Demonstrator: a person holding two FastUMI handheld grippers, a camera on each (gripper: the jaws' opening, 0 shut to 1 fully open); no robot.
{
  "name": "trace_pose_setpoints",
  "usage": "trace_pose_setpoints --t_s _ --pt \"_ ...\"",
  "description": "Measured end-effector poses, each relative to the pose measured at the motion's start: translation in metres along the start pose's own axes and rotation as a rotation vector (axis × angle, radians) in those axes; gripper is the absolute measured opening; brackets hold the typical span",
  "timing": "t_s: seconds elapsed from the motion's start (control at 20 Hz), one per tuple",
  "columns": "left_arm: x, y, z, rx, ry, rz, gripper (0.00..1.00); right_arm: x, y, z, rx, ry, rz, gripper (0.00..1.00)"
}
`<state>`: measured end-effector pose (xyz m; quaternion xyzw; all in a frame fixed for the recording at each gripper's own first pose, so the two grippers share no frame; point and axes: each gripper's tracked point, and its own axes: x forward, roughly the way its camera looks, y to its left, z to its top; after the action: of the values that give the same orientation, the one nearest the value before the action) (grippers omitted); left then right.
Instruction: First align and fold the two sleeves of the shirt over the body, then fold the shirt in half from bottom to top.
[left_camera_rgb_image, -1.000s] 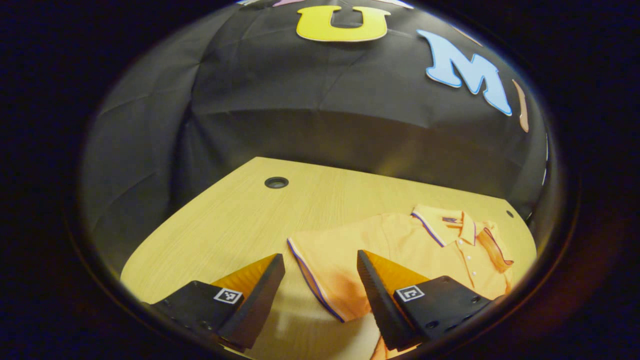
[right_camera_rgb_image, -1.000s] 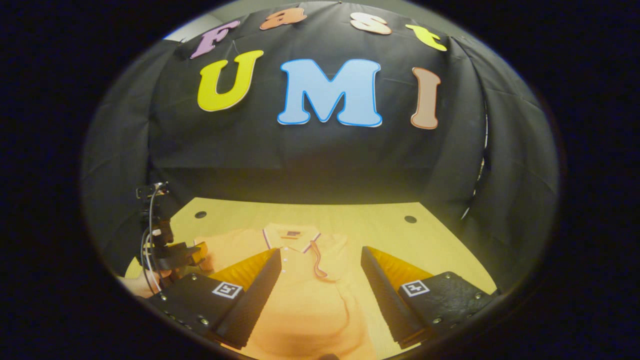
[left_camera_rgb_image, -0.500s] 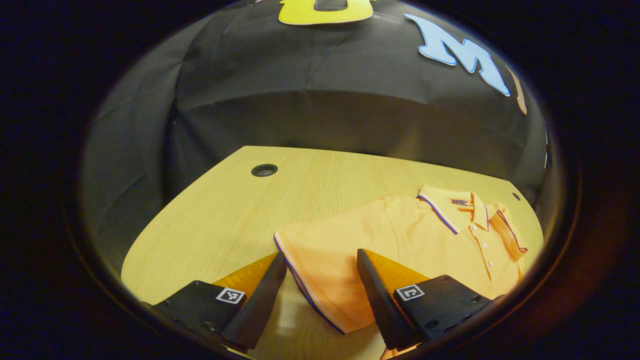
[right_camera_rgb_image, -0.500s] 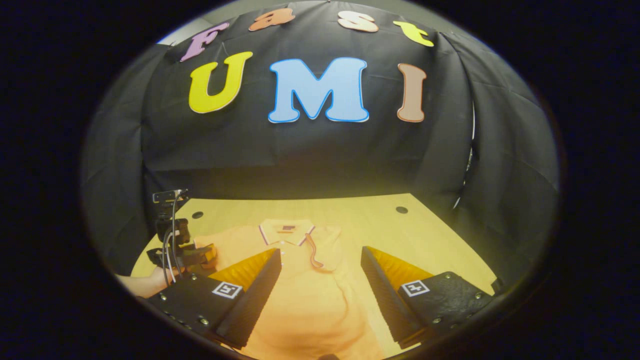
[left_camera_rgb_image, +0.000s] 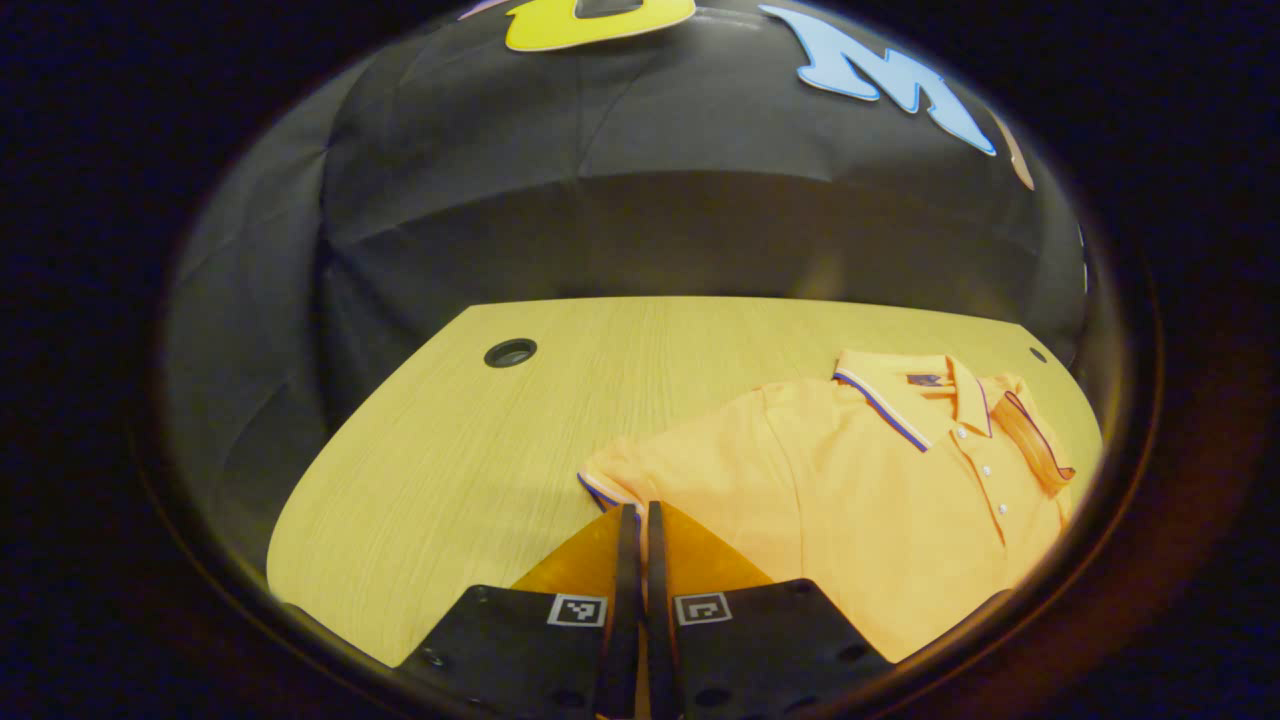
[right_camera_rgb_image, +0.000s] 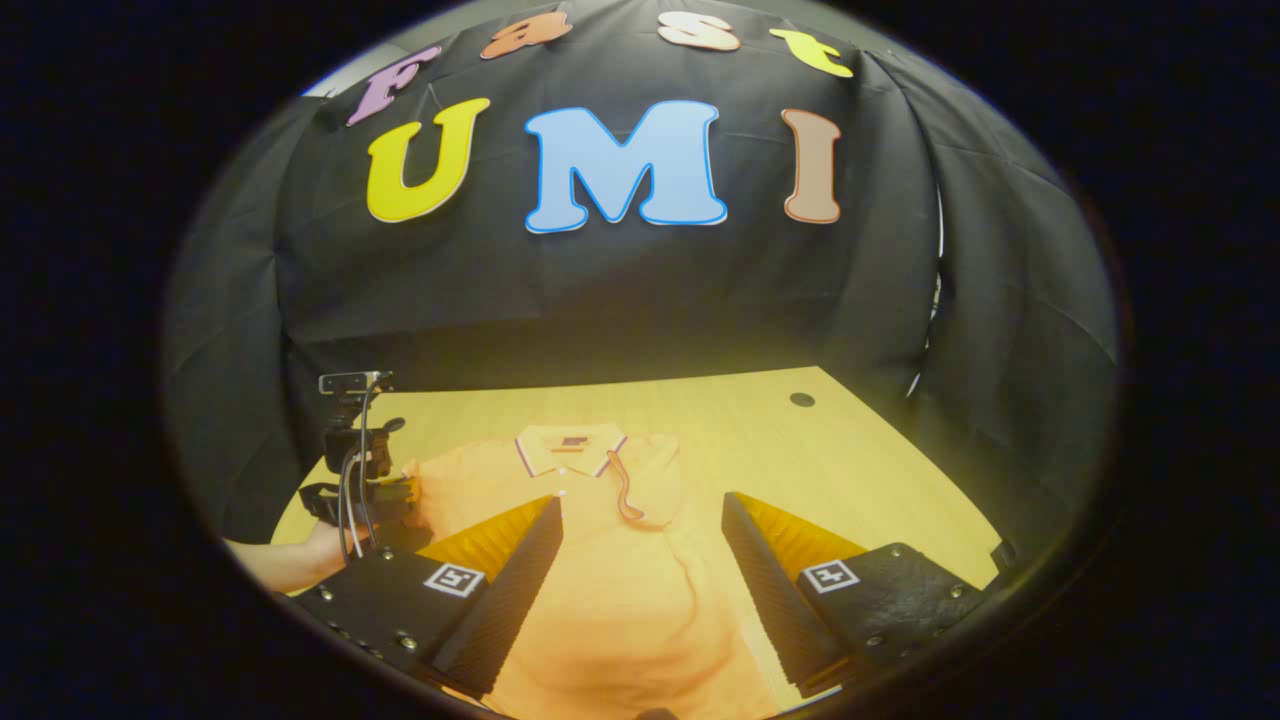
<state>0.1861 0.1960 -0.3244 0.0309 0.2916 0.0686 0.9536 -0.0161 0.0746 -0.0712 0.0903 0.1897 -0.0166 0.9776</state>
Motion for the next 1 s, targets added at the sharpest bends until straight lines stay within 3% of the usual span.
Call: trace_pose_setpoints --t_s 0.05,0.35,0.65,1.0 --pt "0.000 0.000 0.003 0.010 -0.005 0.006 0.06 -0.002 -0.004 0.001 -0.003 -0.002 -0.005 1.00" --pt "-0.023 -0.019 0.041 0.034 -0.092 -0.010 0.06 -0.005 -0.025 -0.002 0.008 -0.006 -0.030 1.00" --pt "-0.040 -0.073 0.062 0.086 -0.131 -0.104 0.06 -0.010 -0.031 -0.004 0.019 -0.011 -0.036 1.00" --pt "-0.034 -0.130 0.048 0.182 -0.091 -0.206 0.07 -0.015 -0.034 -0.027 0.011 0.007 -0.080 1.00"
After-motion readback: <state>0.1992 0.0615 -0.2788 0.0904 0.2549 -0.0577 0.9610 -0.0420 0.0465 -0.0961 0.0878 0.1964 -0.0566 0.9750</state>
